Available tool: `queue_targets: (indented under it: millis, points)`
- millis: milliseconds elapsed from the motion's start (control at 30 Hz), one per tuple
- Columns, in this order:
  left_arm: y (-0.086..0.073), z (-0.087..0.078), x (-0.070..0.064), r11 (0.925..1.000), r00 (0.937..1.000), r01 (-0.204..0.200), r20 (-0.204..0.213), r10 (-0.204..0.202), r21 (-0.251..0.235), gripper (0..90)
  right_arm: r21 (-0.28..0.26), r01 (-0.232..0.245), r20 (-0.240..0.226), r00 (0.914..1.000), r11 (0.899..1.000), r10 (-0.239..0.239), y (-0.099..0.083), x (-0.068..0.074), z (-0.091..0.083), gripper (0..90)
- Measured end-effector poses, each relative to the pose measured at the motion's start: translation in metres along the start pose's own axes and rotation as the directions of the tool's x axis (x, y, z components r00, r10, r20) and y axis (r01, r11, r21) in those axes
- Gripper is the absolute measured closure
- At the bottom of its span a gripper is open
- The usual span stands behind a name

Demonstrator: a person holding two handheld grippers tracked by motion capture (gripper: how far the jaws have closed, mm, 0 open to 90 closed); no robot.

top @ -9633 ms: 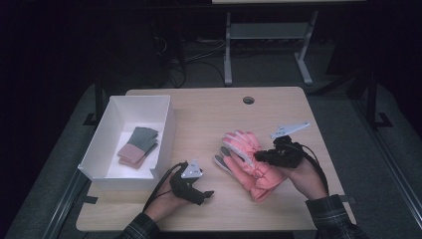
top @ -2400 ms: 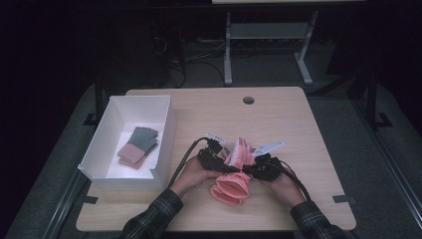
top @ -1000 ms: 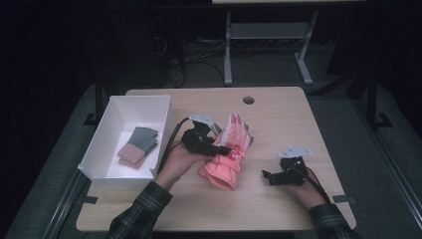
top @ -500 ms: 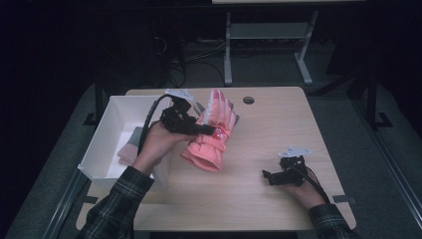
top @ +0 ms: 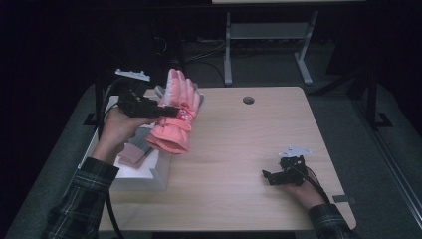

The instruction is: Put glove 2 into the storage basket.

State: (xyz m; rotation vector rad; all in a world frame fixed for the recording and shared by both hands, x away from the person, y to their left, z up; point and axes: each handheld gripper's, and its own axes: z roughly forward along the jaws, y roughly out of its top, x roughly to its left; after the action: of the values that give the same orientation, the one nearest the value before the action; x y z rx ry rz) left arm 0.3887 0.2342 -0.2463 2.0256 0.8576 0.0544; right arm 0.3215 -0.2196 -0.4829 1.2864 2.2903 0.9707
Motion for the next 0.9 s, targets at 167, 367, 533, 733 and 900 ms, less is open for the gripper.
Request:
queue_targets:
  millis: [167, 367, 533, 733, 900]
  points:
    - [-0.010, -0.020, 0.020, 0.9995, 0.9987, 0.030, -0.040, -0.030, -0.006, 59.8, 0.001, -0.001, 0.002, 1.0000, 1.000, 0.001, 0.000, 0.000, 0.000, 2.7]
    - [-0.025, -0.034, 0.042, 0.9987, 0.9947, 0.050, -0.090, -0.051, -0.005, 59.5, 0.000, -0.001, 0.003, 1.0000, 1.000, 0.001, 0.000, 0.000, 0.000, 2.7]
    - [-0.036, -0.042, 0.057, 0.9969, 0.9889, 0.078, -0.126, -0.078, 0.002, 59.5, 0.001, -0.003, 0.006, 1.0000, 1.000, 0.003, 0.000, -0.001, 0.000, 2.7]
    - [-0.053, -0.038, 0.077, 0.9921, 0.9788, 0.122, -0.169, -0.115, 0.031, 59.2, 0.000, -0.010, 0.010, 0.9999, 1.000, 0.010, 0.000, -0.001, 0.000, 2.7]
    - [-0.069, -0.025, 0.090, 0.9862, 0.9741, 0.153, -0.178, -0.140, 0.063, 59.3, 0.000, -0.009, 0.010, 0.9999, 1.000, 0.009, 0.000, -0.001, 0.000, 2.7]
